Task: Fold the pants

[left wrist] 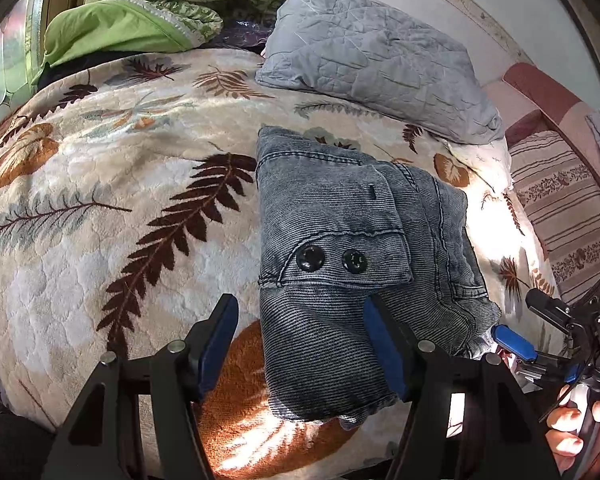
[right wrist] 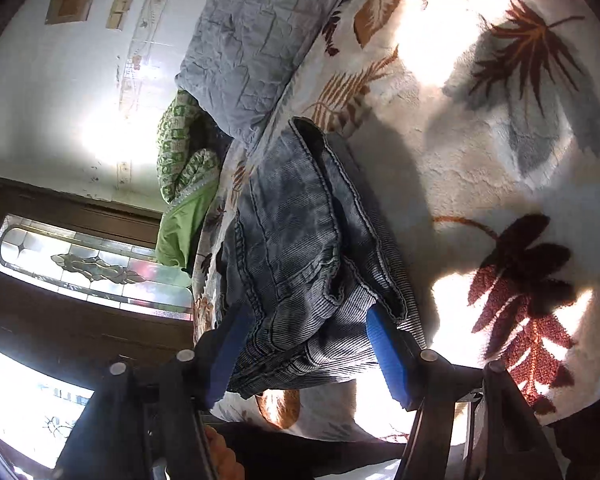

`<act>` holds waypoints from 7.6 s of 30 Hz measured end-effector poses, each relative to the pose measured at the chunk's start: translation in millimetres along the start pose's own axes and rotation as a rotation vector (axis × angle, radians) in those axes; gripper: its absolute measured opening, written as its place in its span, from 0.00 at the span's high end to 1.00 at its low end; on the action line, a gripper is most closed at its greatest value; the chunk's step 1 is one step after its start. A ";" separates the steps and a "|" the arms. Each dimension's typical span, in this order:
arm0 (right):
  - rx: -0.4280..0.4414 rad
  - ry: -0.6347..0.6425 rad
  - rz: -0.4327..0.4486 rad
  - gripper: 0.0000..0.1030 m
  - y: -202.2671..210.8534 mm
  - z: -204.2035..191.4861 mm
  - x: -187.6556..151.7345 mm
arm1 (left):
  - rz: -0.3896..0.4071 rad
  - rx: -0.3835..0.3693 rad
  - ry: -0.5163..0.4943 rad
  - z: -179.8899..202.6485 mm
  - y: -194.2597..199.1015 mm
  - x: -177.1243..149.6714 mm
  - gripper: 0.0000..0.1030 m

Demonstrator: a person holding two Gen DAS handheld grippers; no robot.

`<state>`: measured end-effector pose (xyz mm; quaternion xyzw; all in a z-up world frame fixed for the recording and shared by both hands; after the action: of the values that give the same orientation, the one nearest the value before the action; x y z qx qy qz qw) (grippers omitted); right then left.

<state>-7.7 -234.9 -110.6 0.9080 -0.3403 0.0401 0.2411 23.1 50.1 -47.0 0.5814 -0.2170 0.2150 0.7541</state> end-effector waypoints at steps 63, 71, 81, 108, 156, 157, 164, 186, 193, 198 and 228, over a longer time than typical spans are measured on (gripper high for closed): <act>-0.321 0.368 -0.117 0.83 -46.1 -23.0 -17.5 | -0.273 -0.307 0.213 -16.8 -67.9 60.4 0.75; -0.319 0.463 -0.056 0.80 -30.6 -77.6 -3.8 | -0.297 -0.290 0.242 -27.4 -72.3 64.3 0.39; -0.312 0.395 -0.196 0.74 -72.7 -38.5 5.5 | -0.329 -0.417 0.525 -74.5 -103.7 117.7 0.36; -0.247 0.456 -0.091 0.75 -52.2 -79.7 30.5 | -0.069 -0.139 0.069 -30.3 -42.8 128.5 0.38; -0.318 0.301 -0.139 0.28 -31.8 -19.7 72.4 | -0.187 -0.096 0.175 -44.9 -47.6 64.1 0.18; -0.301 0.293 -0.160 0.28 -39.6 -16.9 76.3 | -0.210 -0.111 0.170 -42.0 -54.5 63.2 0.18; -0.290 0.315 -0.271 0.44 -85.1 -12.6 67.6 | -0.238 -0.119 0.072 -13.1 -69.1 59.4 0.44; -0.278 0.650 -0.060 0.86 -80.9 -152.2 100.1 | 0.067 -0.075 -0.065 0.4 -8.4 162.2 0.79; -0.327 0.640 -0.079 0.86 -112.5 -136.8 116.5 | -0.009 -0.062 -0.040 -9.0 -55.2 158.2 0.78; -0.388 0.556 -0.137 0.83 -138.5 -90.8 121.0 | -0.152 0.007 -0.028 -18.7 -107.0 135.5 0.65; -0.530 0.668 0.058 0.16 -23.6 -117.0 15.8 | 0.087 0.235 -0.091 13.7 31.2 62.0 0.11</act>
<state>30.1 -174.6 -13.5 0.7418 -0.2674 0.2499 0.5619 54.4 48.5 16.4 0.6649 -0.2492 0.2447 0.6603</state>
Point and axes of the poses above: each gripper's, at about its wrist camera, not at the fingertips, and y roughly against the way its jaws point, z to its right, x to its top, the point moved 2 cm from there along -y, roughly the way its jaws point, and after that the axes turned 3 degrees about x, right-handed, at the moved point
